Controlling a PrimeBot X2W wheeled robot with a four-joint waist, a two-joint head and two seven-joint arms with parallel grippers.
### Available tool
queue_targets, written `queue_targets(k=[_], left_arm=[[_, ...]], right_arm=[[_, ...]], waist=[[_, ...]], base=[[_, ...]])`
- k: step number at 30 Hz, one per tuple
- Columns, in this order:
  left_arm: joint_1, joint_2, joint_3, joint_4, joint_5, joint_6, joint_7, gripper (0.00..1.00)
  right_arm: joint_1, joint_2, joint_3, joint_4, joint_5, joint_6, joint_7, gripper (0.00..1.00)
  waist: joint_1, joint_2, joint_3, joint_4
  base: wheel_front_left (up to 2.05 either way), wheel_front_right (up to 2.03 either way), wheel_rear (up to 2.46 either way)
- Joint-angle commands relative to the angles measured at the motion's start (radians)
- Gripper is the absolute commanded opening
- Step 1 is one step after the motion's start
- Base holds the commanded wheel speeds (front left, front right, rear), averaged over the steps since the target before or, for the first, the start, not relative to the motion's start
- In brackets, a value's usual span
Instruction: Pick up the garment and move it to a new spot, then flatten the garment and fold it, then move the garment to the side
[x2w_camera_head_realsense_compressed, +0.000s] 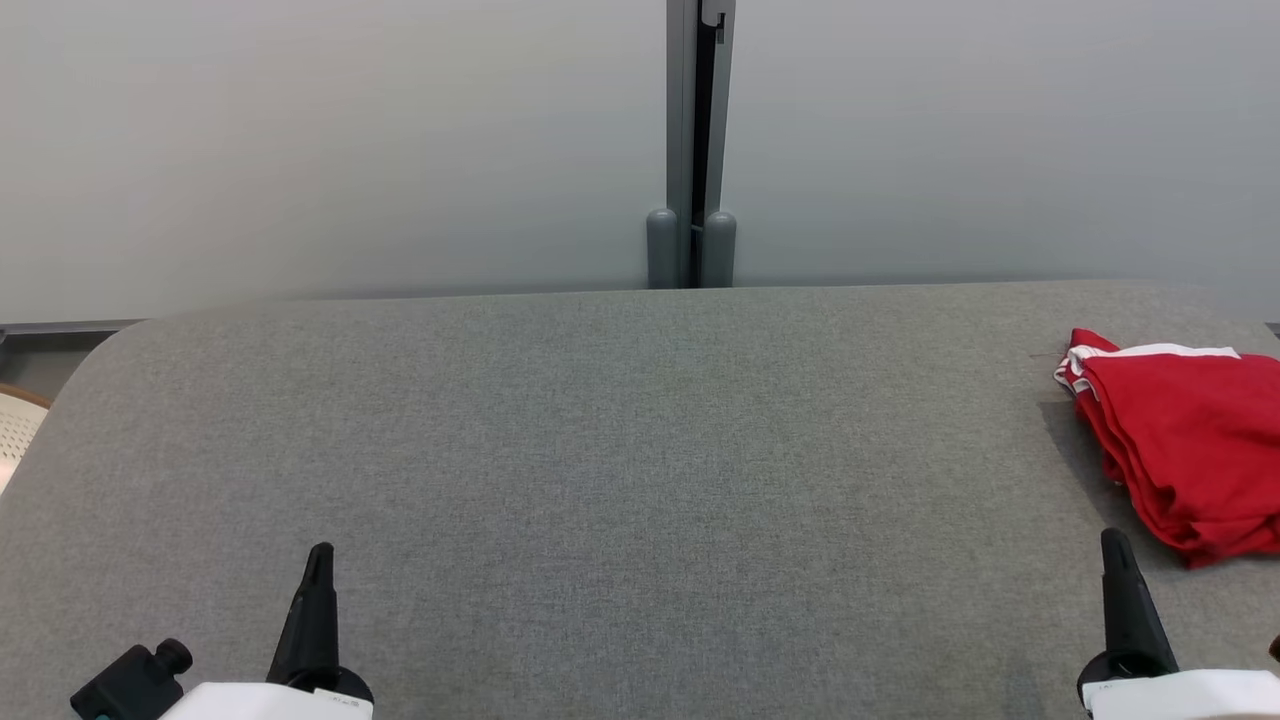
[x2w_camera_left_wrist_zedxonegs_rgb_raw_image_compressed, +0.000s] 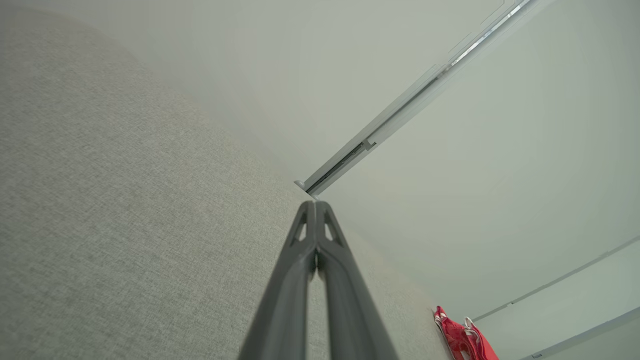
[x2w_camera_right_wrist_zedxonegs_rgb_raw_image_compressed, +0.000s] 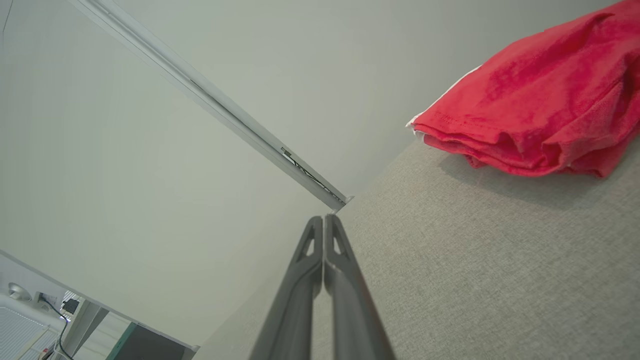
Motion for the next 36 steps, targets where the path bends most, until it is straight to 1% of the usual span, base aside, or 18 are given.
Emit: queue_targets(k=[1, 19, 36], left_arm=[[-0.033, 0.008, 0.008, -0.006, -0.023, -0.008, 0.003, 0.00], [-0.083, 0.010, 0.038, 0.031, -0.234, -0.028, 0.054, 0.00], [-0.121, 0.010, 0.064, 0.061, -0.391, -0.043, 0.095, 0.00]], right_arm=[[-0.023, -0.008, -0.005, -0.007, 0.023, 0.000, 0.007, 0.00], [-0.074, -0.007, -0.024, 0.026, 0.233, 0.000, 0.058, 0.00], [-0.112, -0.005, -0.040, 0.053, 0.391, 0.000, 0.101, 0.00]], waist=[[0.0000, -0.0001, 0.000, 0.000], [0.0000, -0.0001, 0.015, -0.011], [0.0000, -0.0001, 0.027, -0.020]], base=[[0.00, 0.00, 0.00], [0.00, 0.00, 0.00], [0.00, 0.00, 0.00]])
